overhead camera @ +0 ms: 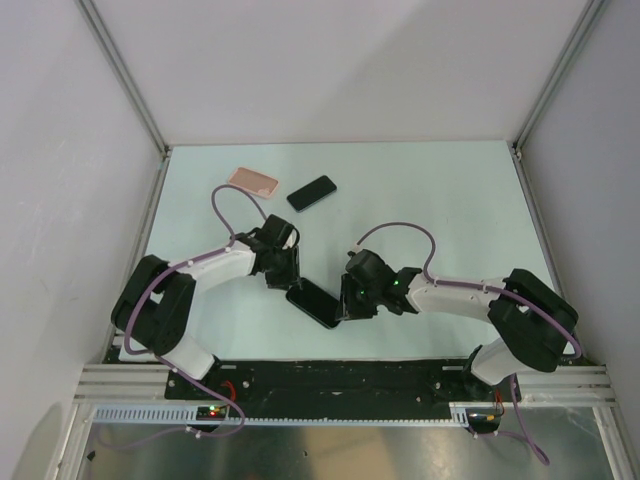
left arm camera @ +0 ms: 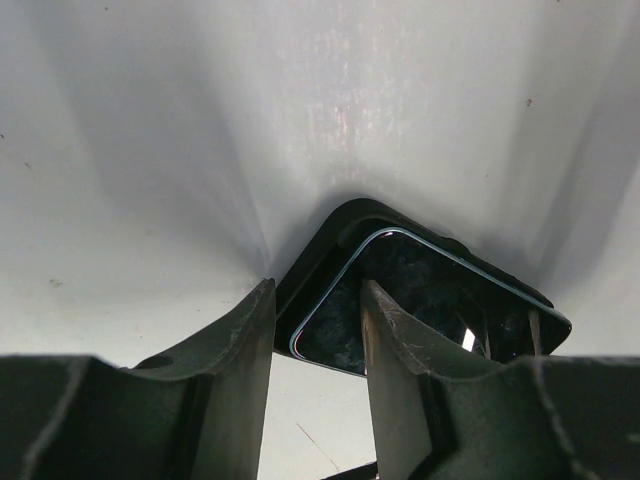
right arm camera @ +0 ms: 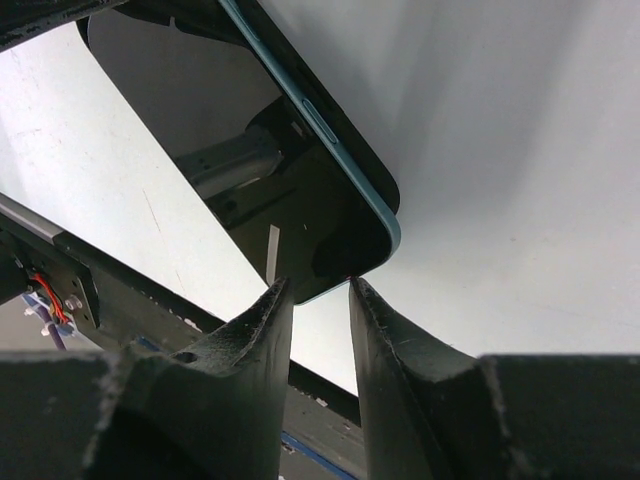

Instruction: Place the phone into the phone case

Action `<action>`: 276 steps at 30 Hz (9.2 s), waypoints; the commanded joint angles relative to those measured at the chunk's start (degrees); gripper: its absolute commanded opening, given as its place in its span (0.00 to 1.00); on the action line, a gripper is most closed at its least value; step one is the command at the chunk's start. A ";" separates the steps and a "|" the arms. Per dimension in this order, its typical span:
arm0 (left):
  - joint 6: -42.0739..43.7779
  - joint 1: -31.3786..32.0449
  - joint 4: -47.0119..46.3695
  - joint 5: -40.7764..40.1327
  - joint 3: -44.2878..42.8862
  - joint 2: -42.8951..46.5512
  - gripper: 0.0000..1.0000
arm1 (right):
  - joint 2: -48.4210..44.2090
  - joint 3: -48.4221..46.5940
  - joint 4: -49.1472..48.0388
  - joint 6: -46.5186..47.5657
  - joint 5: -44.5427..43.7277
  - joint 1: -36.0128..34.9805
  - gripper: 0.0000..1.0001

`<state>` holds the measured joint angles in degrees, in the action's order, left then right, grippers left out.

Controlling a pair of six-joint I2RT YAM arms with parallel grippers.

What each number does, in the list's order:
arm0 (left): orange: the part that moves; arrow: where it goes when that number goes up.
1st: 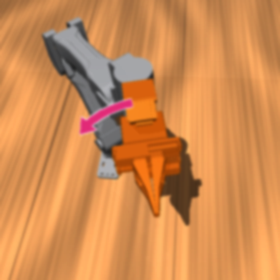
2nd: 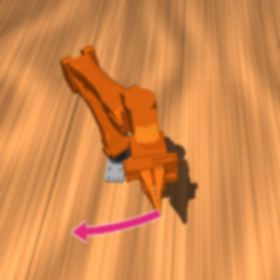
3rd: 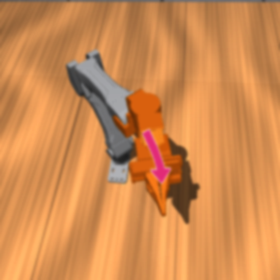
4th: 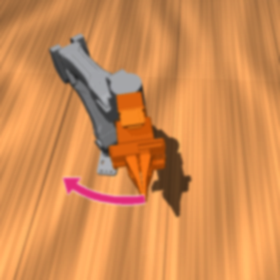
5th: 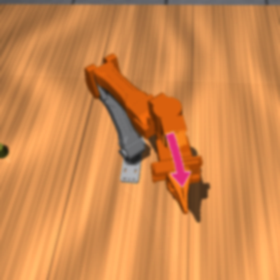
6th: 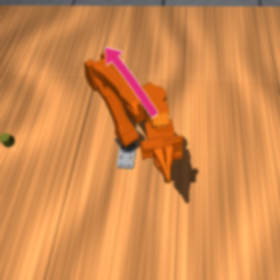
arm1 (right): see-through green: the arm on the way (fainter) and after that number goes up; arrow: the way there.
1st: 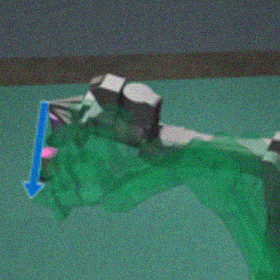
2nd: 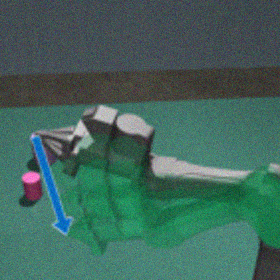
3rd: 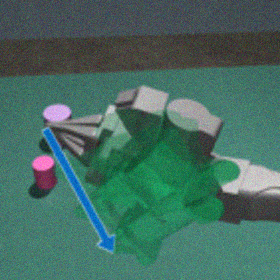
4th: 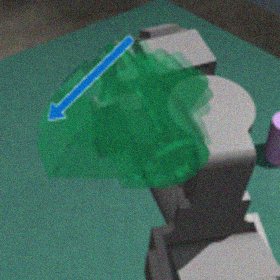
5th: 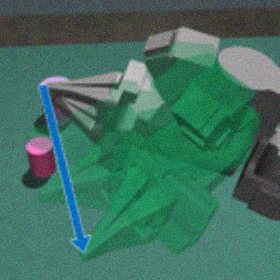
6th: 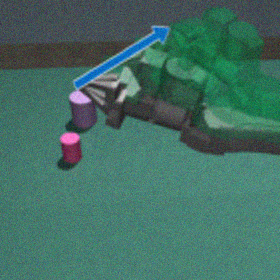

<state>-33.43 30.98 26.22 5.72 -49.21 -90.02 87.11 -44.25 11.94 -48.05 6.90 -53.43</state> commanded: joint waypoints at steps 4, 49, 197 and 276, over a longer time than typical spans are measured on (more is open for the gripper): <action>0.32 1.25 -1.08 -0.40 -1.00 -1.55 0.42 | -0.63 0.05 1.25 -1.03 -3.91 -0.17 0.34; -2.71 2.70 -5.40 4.43 1.28 -3.53 0.45 | 4.02 -4.57 -0.59 -4.09 -6.88 -1.87 0.14; -21.71 10.55 -11.27 -7.01 9.99 5.81 0.00 | 3.96 -6.94 8.55 7.35 -13.90 6.29 0.32; -17.57 5.26 -9.32 -9.19 9.55 10.49 0.05 | -5.20 -7.95 9.43 13.06 -17.38 7.03 0.27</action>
<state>-52.66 37.93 16.10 -3.57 -38.89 -83.29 85.58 -48.31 20.91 -38.87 -7.84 -49.28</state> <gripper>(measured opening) 0.041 0.248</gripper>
